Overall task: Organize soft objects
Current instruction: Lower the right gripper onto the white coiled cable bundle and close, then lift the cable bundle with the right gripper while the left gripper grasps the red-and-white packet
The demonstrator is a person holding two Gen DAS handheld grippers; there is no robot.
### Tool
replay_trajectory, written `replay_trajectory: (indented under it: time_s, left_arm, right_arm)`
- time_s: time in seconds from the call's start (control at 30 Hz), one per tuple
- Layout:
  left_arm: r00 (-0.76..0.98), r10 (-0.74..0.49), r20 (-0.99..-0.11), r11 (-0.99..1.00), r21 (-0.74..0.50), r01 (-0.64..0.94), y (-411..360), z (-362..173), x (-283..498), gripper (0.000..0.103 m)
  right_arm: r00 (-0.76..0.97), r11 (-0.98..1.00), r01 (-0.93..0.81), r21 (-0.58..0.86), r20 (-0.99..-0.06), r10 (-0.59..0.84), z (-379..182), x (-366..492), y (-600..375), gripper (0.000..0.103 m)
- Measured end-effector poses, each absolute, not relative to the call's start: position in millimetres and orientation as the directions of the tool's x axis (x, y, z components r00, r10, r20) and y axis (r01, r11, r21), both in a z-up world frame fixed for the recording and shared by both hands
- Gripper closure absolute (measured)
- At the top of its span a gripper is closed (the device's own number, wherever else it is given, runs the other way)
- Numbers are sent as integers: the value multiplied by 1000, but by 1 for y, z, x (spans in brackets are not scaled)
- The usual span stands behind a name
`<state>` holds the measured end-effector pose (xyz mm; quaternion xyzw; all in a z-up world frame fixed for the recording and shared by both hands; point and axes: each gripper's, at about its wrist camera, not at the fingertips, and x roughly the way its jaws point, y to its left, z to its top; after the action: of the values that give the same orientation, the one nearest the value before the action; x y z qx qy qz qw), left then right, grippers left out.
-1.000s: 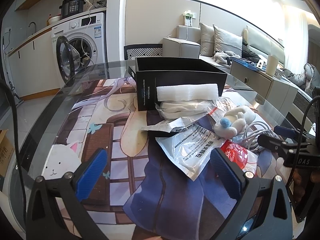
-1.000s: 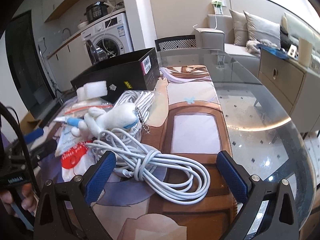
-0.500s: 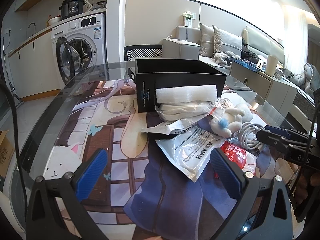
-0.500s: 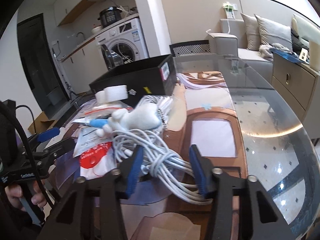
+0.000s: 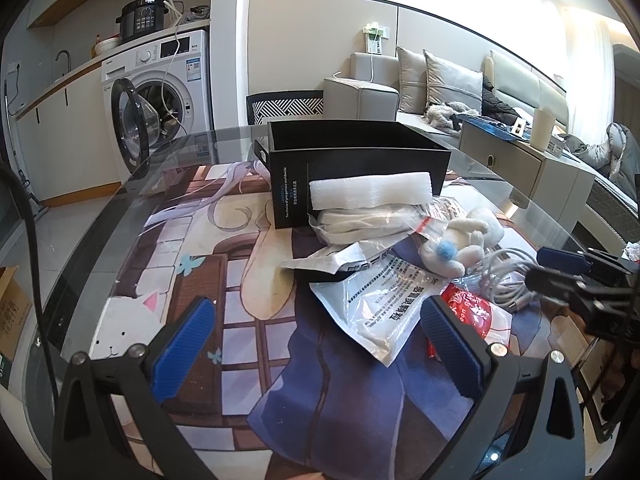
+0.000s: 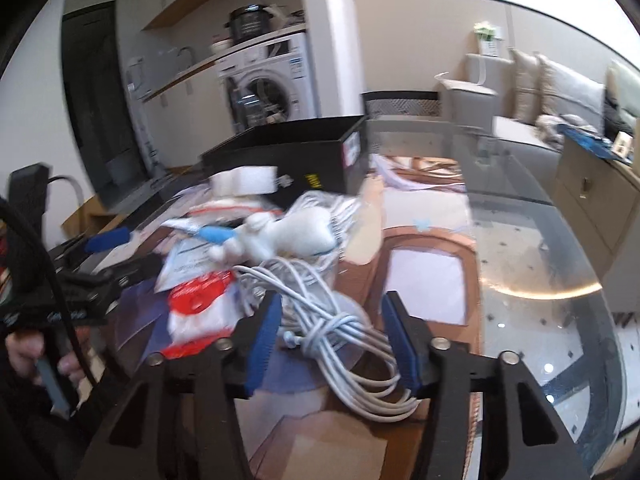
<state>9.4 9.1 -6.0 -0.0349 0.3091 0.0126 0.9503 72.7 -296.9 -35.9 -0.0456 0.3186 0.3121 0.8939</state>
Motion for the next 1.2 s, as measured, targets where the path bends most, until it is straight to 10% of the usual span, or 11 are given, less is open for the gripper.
replay_trajectory:
  time_s: [0.1,0.63,0.93,1.2]
  left_arm:
    - [808,2,-589,997,-59,-46,9,-6,10,0]
    - [805,-1,-594,997,-59,-42,8,-9,11,0]
    - [801,-22,-599,998,-54,-13,4,-9,11,0]
    - [804,-35,-594,999,-51,6,-2,-3,7,0]
  right_arm:
    - [580,775,-626,88,-611,538,-39,69,-295,27]
    - [484,699,-708,96,-654,581,-50,71,-284,27]
    - [489,689,-721,67,-655,576,-51,65,-278,69]
    - [506,684,-725,76,-615,604,-40,53,-289,69]
